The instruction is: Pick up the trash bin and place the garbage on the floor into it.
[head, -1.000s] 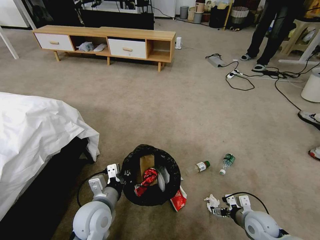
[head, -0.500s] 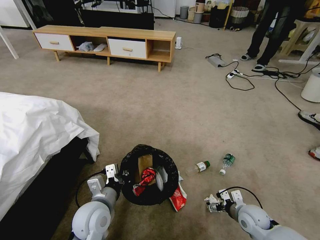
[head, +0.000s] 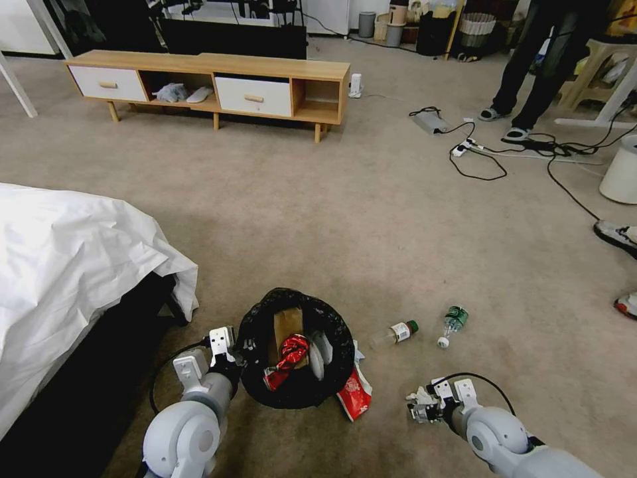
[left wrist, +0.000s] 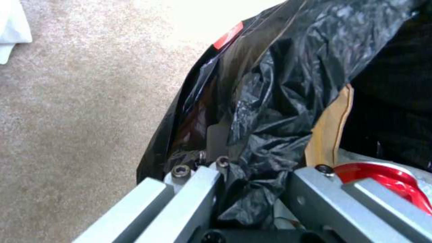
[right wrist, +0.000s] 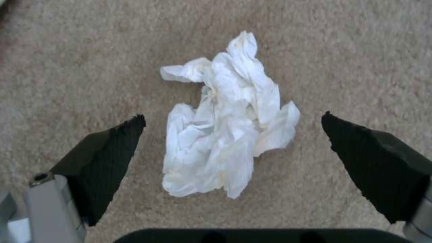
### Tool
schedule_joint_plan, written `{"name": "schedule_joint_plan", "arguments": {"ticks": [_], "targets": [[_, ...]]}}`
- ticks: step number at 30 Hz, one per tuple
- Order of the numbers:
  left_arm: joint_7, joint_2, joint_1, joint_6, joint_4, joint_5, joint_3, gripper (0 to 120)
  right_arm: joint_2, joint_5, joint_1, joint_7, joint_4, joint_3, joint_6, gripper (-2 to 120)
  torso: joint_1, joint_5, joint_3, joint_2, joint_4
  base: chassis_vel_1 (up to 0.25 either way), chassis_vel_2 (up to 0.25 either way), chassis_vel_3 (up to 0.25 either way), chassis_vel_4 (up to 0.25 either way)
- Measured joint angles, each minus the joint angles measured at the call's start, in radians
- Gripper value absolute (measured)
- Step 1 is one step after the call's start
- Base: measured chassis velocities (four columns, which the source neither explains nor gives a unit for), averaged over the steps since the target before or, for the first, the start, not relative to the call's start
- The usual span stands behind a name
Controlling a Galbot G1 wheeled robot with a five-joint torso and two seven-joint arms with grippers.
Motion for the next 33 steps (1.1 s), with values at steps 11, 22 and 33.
{"name": "schedule_joint_plan", "arguments": {"ticks": [11, 22, 33], "targets": [[0.0, 0.008, -0.002, 0.0, 0.003, -0.007, -0.001, 0, 0.012, -0.011, -0.016, -0.004, -0.022, 0.018, 0.006, 100, 0.0, -0.0001, 0.0, 0.0, 0.0, 0.0, 0.0, 0.0, 0.0], [0.0, 0.01, -0.002, 0.0, 0.004, -0.01, 0.0, 0, 0.015, -0.012, -0.013, -0.004, -0.026, 0.033, 0.011, 100, 0.0, 0.0, 0.0, 0.0, 0.0002, 0.0, 0.0, 0.0, 0.0], [-0.001, 0.011, -0.001, 0.0, 0.005, -0.006, 0.009, 0, -0.028, -0.02, -0.101, -0.004, 0.005, 0.126, 0.016, 100, 0.0, -0.0001, 0.0, 0.0, -0.0001, 0.0, 0.0, 0.0, 0.0]]}}
